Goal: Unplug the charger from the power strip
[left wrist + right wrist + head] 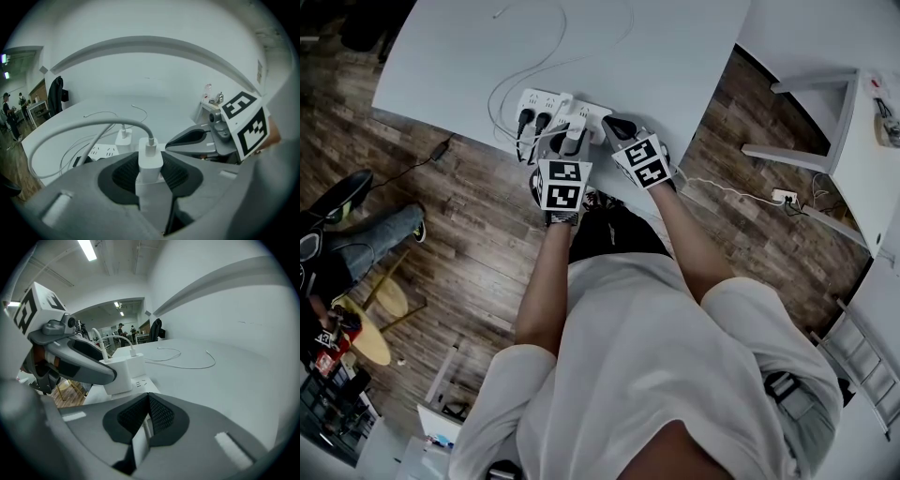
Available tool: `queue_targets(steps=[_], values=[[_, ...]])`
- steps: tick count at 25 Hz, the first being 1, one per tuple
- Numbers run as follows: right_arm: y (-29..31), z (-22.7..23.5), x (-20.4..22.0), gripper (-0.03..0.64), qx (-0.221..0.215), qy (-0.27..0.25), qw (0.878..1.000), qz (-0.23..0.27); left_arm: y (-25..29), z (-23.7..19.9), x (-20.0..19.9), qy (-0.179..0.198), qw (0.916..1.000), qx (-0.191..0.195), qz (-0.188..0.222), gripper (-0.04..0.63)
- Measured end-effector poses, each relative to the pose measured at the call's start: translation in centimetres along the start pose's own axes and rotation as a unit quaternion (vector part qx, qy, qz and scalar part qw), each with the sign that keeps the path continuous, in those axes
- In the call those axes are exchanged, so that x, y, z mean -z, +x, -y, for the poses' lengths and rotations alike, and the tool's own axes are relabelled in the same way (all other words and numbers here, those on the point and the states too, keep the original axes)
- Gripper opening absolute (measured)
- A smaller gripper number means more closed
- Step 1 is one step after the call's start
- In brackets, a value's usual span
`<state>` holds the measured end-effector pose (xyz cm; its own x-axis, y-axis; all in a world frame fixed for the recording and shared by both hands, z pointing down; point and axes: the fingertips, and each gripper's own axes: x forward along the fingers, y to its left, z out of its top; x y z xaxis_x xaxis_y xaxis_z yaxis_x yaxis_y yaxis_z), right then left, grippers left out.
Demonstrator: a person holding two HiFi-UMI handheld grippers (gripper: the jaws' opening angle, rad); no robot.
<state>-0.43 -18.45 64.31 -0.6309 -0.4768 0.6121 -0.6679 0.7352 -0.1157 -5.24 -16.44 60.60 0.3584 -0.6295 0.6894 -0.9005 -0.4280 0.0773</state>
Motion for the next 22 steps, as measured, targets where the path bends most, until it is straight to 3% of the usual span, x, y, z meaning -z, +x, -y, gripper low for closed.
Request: queue_targets(steps=[4, 8, 14, 22], values=[[0.09, -0.03, 0.15, 0.003, 0.0, 0.001, 1.0, -0.002, -0.09, -0.51, 0.05, -0.04, 0.9991, 0.009, 0.006, 0.143], [0.07, -0.01, 0.24, 0.003, 0.002, 0.002, 1.0, -0.002, -0.15, -0.38, 0.23, -0.046, 0.9988, 0.015, 0.005, 0.143], [0.05, -0.01, 0.08, 0.003, 0.003, 0.001, 1.0, 0.001, -0.21, -0.09, 0.18, -0.013, 0.9999, 0.004, 0.0, 0.143], [0.22, 0.01, -0.01, 0.003, 0.003, 0.002, 1.0, -0.002, -0.21, 0.0, 0.38, 0.006, 1.0, -0.007, -0.004, 0.143]])
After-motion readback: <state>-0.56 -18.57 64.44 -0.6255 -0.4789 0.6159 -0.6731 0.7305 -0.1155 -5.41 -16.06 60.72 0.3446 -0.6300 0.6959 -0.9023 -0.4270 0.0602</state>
